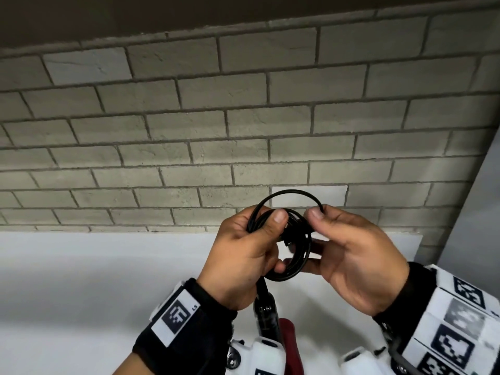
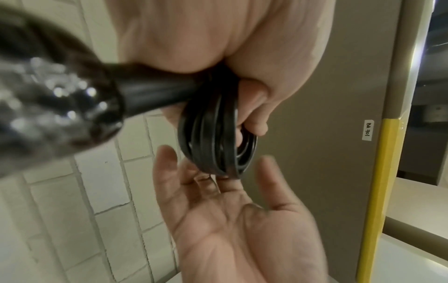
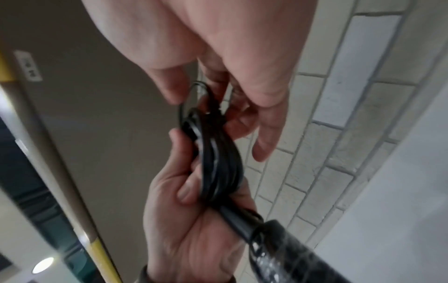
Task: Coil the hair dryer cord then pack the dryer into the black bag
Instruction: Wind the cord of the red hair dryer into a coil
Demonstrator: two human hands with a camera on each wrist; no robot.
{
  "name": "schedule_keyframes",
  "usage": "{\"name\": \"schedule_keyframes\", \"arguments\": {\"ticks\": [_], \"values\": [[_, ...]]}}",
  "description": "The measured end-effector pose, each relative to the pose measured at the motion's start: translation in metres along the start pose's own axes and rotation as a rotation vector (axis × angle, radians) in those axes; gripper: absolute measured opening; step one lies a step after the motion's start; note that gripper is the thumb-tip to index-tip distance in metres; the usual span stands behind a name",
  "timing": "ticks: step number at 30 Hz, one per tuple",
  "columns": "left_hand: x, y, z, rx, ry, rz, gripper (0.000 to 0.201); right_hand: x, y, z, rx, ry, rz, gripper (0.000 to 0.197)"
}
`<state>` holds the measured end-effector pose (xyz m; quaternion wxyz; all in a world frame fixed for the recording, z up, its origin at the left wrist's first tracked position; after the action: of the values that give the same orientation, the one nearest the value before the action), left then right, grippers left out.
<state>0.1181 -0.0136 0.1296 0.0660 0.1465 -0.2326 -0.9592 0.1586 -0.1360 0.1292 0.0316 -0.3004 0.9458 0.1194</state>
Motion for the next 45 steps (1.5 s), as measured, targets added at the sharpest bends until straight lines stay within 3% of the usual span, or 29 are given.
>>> {"name": "schedule_keyframes", "arguments": {"ticks": [3,5,8,10,12,17,22,23,26,30,33,35,38,39,41,43,45], "values": [[-0.001,0.001,-0.002,-0.03,-0.008,-0.02,0.019,0.0,-0.001,-0.002,0.245,-0.059,0.113,0.04],[-0.001,0.001,-0.004,-0.039,-0.033,-0.054,0.022,-0.002,-0.004,0.003,0.213,-0.051,0.136,0.038],[-0.001,-0.001,-0.008,0.015,-0.11,-0.087,0.039,-0.001,0.011,0.008,0.003,0.058,-0.077,0.039],[0.0,0.001,-0.009,0.024,-0.124,-0.09,0.039,0.001,0.02,0.009,0.009,0.133,-0.184,0.044],[0.001,0.004,-0.008,0.002,-0.088,-0.075,0.028,-0.001,0.022,0.011,0.089,0.172,-0.193,0.043],[-0.002,0.002,0.0,-0.026,0.002,-0.002,0.029,0.0,0.026,0.006,0.347,0.111,-0.183,0.039],[-0.006,-0.016,0.011,-0.12,0.073,0.059,0.036,0.008,0.016,0.01,0.562,0.223,-0.254,0.005],[-0.007,-0.019,0.012,-0.129,0.077,0.066,0.038,0.009,0.014,0.01,0.643,0.213,-0.282,0.009],[-0.008,-0.028,0.018,-0.086,0.07,0.083,0.035,0.015,0.007,-0.002,0.849,0.13,-0.337,0.024],[-0.003,-0.041,0.031,-0.007,0.041,0.075,0.019,0.026,-0.024,-0.039,0.936,-0.032,-0.264,0.026],[0.003,-0.031,0.031,-0.026,0.014,0.021,0.018,0.023,-0.048,-0.058,1.159,-0.197,-0.152,0.018],[0.004,-0.019,0.029,0.023,-0.011,-0.026,0.016,0.015,-0.06,-0.059,1.328,-0.292,0.011,0.007],[0.003,0.002,0.023,0.099,-0.057,-0.084,0.013,0.001,-0.051,-0.042,1.488,-0.409,0.12,0.007],[0.003,0.007,0.021,0.123,-0.066,-0.097,0.013,-0.005,-0.045,-0.034,1.473,-0.402,0.13,0.004],[0.0,0.015,0.017,0.171,-0.079,-0.108,0.012,-0.012,-0.035,-0.017,1.313,-0.308,0.143,0.021],[-0.005,0.017,0.017,0.208,-0.085,-0.101,0.015,-0.014,-0.023,-0.01,0.962,-0.264,0.131,0.031],[-0.009,0.014,0.019,0.222,-0.076,-0.079,0.018,-0.01,-0.012,-0.012,0.608,-0.269,0.096,0.025]]}}
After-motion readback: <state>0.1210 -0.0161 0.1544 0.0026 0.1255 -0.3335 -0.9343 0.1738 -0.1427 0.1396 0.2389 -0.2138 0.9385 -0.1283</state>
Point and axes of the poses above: each hand's wrist, its own x-axis away from the middle knuckle, its own y-axis out of the palm, z = x × y, the point moved 6 cm from there along -x, towards the middle knuckle, and after that the axes turned 10 degrees about x, right-handed, at the moved point
